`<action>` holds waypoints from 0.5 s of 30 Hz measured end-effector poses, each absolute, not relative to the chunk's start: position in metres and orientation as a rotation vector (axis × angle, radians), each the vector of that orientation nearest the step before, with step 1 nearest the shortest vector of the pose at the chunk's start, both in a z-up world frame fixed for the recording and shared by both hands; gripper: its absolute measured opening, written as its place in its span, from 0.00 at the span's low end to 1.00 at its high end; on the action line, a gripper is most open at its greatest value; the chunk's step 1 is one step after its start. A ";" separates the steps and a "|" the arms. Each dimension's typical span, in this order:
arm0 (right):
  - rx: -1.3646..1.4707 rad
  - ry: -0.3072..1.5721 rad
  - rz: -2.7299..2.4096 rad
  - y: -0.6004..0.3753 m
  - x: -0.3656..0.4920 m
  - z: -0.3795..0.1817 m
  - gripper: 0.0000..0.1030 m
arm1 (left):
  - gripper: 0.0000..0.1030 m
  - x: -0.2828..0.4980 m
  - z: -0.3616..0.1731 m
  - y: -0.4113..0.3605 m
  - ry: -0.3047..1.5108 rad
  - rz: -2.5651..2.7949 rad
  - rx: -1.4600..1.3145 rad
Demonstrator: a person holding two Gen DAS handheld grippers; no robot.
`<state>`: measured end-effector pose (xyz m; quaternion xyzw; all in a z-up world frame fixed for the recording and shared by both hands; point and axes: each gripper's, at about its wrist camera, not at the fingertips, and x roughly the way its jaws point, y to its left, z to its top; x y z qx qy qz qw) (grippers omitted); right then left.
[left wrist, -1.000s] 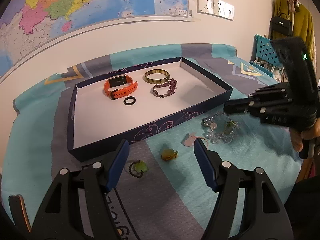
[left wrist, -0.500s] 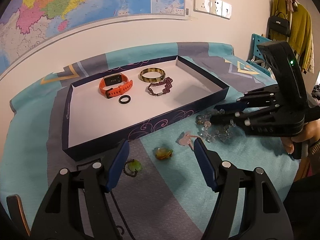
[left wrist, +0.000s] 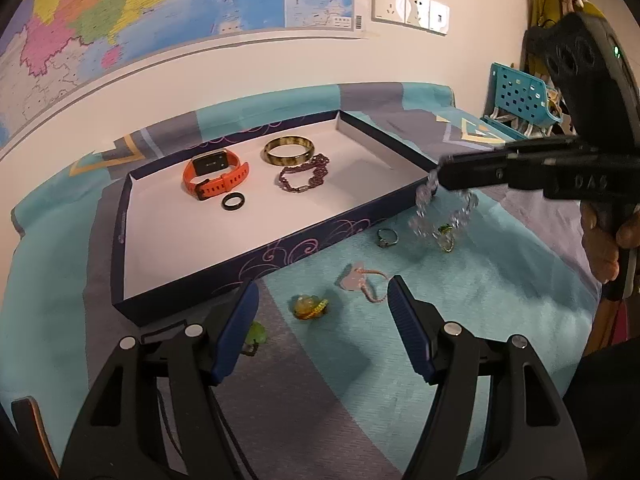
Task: Organize jewelry
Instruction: 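Grasp the clear crystal bracelet with the right gripper and lift it, then grasp the pink bow ring with the left gripper while the right gripper holds the crystal bracelet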
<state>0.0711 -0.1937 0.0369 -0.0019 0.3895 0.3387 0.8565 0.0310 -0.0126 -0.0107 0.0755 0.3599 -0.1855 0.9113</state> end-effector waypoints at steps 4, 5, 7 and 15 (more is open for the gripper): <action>0.033 0.791 0.715 -0.199 0.069 0.046 0.07 | 0.63 0.030 -0.010 -0.016 0.741 -0.402 0.162; 0.037 0.786 0.713 -0.200 0.069 0.048 0.07 | 0.62 0.029 -0.010 -0.017 0.741 -0.408 0.166; 0.044 0.774 0.710 -0.202 0.069 0.051 0.07 | 0.60 0.029 -0.010 -0.020 0.742 -0.420 0.172; 0.053 0.788 0.691 -0.203 0.073 0.046 0.07 | 0.49 0.042 -0.015 -0.033 0.769 -0.457 0.179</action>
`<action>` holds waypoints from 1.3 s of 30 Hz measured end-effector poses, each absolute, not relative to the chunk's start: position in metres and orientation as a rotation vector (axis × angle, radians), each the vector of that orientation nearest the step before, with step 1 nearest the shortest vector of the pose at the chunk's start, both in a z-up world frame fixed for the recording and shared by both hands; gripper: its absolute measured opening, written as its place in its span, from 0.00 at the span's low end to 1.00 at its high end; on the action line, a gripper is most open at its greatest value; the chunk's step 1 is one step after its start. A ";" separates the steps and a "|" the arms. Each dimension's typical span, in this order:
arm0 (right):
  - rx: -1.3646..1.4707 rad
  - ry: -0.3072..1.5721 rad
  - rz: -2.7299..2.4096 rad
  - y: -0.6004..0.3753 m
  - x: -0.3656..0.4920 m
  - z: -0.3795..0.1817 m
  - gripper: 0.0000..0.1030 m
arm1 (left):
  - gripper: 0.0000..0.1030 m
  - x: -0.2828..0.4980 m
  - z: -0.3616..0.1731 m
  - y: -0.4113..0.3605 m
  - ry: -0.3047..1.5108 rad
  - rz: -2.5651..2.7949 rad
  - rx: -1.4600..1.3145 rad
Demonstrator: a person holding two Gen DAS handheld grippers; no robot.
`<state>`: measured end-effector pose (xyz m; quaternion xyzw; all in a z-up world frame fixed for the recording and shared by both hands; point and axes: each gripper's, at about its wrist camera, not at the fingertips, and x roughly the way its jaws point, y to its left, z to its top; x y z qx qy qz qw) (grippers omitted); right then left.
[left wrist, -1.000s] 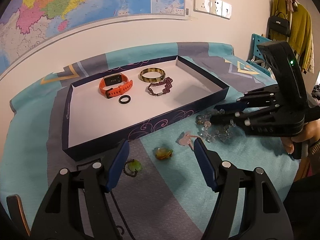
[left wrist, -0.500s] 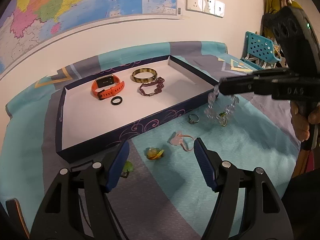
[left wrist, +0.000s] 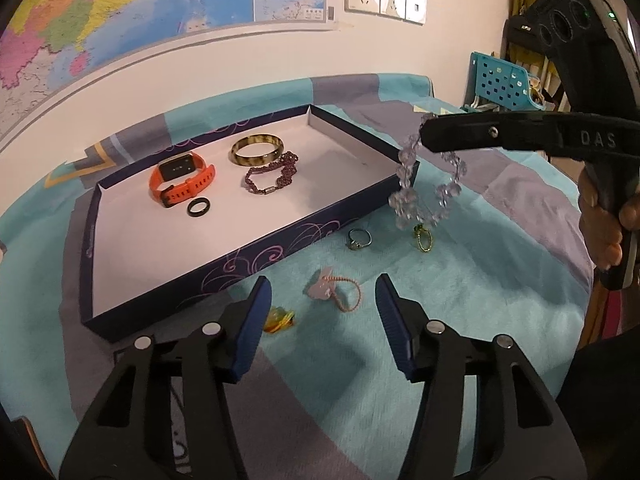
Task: Organize jewelry
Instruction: 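Grasp the pink bow ring with the left gripper while the right gripper holds the crystal bracelet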
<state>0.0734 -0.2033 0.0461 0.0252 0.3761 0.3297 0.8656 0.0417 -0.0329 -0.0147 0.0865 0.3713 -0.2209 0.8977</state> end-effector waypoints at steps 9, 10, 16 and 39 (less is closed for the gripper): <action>0.070 0.813 0.692 -0.203 0.077 0.038 0.07 | 0.35 0.062 -0.031 -0.048 0.864 -0.470 0.195; 0.070 0.814 0.693 -0.203 0.077 0.038 0.07 | 0.33 0.063 -0.032 -0.047 0.872 -0.467 0.192; 0.076 0.814 0.702 -0.202 0.079 0.037 0.07 | 0.24 0.064 -0.034 -0.042 0.881 -0.452 0.171; 0.061 0.780 0.713 -0.198 0.075 0.047 0.07 | 0.04 0.052 -0.012 -0.011 0.823 -0.437 0.042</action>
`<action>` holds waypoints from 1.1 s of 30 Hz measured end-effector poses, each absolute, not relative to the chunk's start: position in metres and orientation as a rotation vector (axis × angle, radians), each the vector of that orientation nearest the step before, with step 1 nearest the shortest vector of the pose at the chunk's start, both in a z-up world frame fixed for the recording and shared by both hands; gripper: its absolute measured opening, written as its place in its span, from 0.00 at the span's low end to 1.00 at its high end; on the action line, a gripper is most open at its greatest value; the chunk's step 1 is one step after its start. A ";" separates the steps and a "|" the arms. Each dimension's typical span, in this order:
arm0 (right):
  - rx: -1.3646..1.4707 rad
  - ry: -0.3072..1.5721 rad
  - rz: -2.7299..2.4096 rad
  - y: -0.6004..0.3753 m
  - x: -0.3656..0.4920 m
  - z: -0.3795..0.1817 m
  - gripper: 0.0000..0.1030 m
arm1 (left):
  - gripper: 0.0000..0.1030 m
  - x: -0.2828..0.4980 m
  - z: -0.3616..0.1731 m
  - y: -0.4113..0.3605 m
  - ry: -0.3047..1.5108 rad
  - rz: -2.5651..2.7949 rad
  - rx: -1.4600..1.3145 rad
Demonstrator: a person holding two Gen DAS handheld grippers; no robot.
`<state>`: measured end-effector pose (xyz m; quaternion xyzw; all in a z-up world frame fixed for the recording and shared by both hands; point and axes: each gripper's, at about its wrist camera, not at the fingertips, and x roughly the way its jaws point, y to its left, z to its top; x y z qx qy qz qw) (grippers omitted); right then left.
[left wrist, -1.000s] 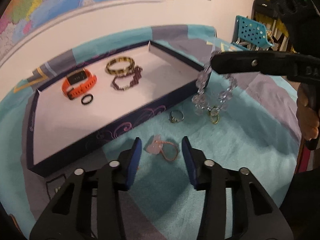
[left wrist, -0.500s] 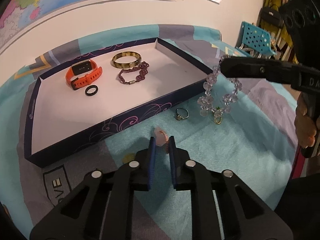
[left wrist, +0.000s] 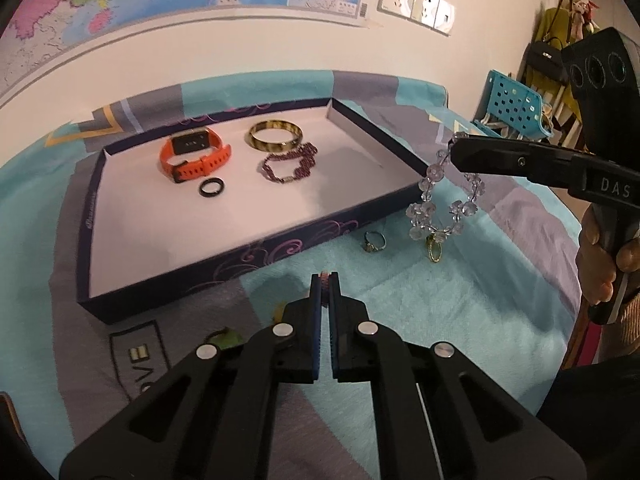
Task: Organize jewelry
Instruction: 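Carry the pink ring and crystal bracelet over the white box with both grippers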
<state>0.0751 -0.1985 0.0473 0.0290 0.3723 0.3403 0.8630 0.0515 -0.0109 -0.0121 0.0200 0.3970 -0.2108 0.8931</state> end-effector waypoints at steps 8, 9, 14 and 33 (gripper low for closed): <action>0.054 0.769 0.723 -0.192 0.076 0.053 0.07 | 0.04 0.047 -0.001 -0.002 0.796 -0.435 0.035; 0.053 0.769 0.723 -0.192 0.075 0.053 0.07 | 0.04 0.046 0.000 -0.001 0.797 -0.433 0.032; 0.054 0.775 0.724 -0.191 0.076 0.052 0.07 | 0.04 0.044 0.004 0.001 0.781 -0.437 0.033; 0.051 0.740 0.739 -0.178 0.091 0.063 0.07 | 0.04 0.057 0.028 0.016 0.719 -0.385 0.032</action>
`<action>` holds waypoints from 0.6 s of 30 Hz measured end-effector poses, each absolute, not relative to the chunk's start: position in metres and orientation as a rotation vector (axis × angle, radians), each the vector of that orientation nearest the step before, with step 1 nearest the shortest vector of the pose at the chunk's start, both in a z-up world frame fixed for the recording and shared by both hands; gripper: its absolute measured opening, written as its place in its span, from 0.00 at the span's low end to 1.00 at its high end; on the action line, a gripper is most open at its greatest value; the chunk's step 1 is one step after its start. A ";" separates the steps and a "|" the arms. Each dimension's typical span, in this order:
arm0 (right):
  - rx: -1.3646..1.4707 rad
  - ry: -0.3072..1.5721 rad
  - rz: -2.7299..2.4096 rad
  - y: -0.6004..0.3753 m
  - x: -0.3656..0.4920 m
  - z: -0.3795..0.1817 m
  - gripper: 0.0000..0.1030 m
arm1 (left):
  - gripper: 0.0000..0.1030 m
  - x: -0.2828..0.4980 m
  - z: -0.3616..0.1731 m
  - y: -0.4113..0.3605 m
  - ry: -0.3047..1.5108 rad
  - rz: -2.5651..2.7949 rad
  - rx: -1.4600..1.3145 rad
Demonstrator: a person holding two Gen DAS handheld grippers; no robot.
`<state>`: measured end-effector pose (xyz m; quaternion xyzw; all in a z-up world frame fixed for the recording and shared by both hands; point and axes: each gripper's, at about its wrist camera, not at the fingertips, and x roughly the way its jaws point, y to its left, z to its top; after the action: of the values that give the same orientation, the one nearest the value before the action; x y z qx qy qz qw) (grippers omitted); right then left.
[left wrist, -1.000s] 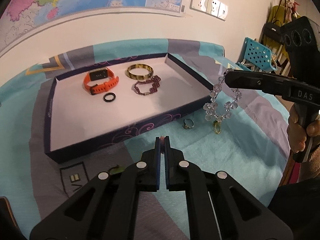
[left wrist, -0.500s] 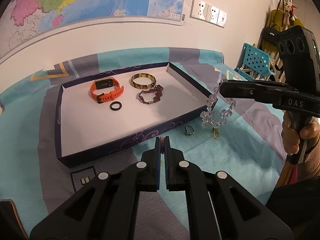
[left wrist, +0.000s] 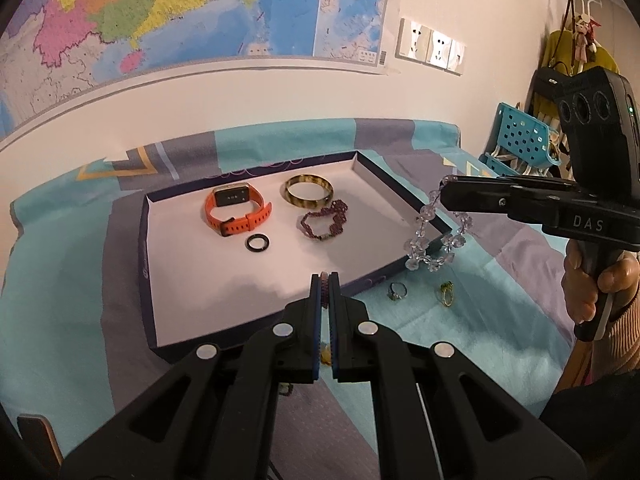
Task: Organize jewelry
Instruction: 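Carry the pink ring and crystal bracelet over the white box with both grippers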
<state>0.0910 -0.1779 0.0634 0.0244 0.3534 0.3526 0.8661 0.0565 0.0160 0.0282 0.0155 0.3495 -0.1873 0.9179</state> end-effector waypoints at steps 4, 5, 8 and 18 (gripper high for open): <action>0.057 0.736 0.740 -0.175 0.097 0.065 0.07 | 0.04 0.060 0.030 0.017 0.712 -0.378 0.034; 0.060 0.735 0.740 -0.174 0.099 0.065 0.07 | 0.04 0.062 0.031 0.018 0.712 -0.376 0.034; 0.070 0.736 0.741 -0.173 0.106 0.065 0.07 | 0.04 0.067 0.031 0.019 0.712 -0.368 0.032; 0.083 0.758 0.724 -0.169 0.128 0.059 0.07 | 0.04 0.083 0.028 0.023 0.721 -0.348 0.030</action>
<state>0.1282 -0.1687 0.0588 0.0397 0.3620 0.3456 0.8648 0.0830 0.0227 0.0276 0.0147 0.3510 -0.1692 0.9208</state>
